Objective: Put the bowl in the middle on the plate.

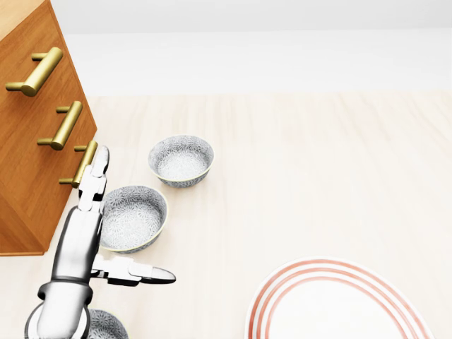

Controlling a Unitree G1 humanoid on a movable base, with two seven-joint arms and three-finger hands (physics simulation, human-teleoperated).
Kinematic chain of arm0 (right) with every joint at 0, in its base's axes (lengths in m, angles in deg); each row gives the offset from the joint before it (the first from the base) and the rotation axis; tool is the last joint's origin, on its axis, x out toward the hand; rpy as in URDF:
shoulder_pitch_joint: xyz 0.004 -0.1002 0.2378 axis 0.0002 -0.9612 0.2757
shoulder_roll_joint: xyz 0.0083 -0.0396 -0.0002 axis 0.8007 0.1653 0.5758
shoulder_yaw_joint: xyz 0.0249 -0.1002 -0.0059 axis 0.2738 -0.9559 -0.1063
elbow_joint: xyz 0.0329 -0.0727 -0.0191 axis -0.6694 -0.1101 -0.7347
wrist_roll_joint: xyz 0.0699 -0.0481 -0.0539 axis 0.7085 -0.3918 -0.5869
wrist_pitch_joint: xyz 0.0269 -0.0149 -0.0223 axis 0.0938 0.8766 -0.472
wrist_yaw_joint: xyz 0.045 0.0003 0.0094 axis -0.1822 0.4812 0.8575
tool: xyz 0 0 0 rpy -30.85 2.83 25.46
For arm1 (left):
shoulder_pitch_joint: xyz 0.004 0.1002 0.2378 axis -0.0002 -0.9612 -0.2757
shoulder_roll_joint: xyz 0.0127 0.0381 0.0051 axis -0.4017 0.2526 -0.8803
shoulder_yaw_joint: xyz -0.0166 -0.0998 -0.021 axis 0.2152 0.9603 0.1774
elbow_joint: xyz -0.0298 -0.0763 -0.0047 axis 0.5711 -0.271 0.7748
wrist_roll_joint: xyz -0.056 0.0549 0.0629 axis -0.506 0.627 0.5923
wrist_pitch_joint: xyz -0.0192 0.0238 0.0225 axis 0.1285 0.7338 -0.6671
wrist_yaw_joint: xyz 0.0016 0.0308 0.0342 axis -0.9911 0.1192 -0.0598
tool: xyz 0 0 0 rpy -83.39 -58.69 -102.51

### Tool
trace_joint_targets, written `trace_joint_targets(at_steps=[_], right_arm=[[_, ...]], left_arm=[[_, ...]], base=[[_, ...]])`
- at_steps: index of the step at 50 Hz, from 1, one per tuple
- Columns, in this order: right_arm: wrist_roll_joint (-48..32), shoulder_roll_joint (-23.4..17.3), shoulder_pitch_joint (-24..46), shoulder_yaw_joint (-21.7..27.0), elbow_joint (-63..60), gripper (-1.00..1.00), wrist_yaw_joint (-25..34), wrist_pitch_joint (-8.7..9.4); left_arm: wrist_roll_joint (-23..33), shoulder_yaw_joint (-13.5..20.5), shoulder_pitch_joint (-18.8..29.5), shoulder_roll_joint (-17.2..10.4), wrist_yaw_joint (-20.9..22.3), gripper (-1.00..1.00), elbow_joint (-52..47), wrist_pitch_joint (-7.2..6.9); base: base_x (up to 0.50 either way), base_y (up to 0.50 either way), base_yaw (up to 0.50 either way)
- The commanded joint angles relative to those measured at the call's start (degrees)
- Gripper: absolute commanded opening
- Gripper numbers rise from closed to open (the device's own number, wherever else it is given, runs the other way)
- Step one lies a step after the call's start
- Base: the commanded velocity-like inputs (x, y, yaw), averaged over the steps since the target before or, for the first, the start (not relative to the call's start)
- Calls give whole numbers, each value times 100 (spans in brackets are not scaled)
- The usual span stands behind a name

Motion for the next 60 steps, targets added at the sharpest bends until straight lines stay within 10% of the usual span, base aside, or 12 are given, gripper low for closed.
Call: trace_joint_targets(at_steps=[1, 6, 11, 21, 22, 26, 60], right_arm=[[-4, 5, 1, 2, 9, 100, 0, 0], [-5, 7, -4, 3, -3, 100, 0, 0], [-7, 3, -1, -4, 46, 100, 0, 0], [-4, 2, -3, -5, 45, 100, 0, 0], [2, 2, 10, -9, 67, 100, 0, 0], [-3, -11, 10, -13, 19, 100, 0, 0], [-121, -8, -10, -64, 129, 100, 0, 0]], left_arm=[[1200, 65, 430, -196, 246, 100, -352, -118], [1488, 65, 518, -271, 434, 100, -464, -138], [2539, 100, 1041, -576, 1095, 100, -367, 137], [2636, 197, 1050, -476, 1176, 100, -351, 227], [3314, 45, 1498, -841, 1454, 100, -241, 375], [3828, 139, 1639, -842, 1702, 100, -107, 731], [4203, 274, 1840, -863, 2460, 100, 392, 603]], base=[[0, 0, 0], [0, 0, 0], [0, 0, 0], [0, 0, 0], [0, 0, 0], [0, 0, 0], [0, 0, 0]])
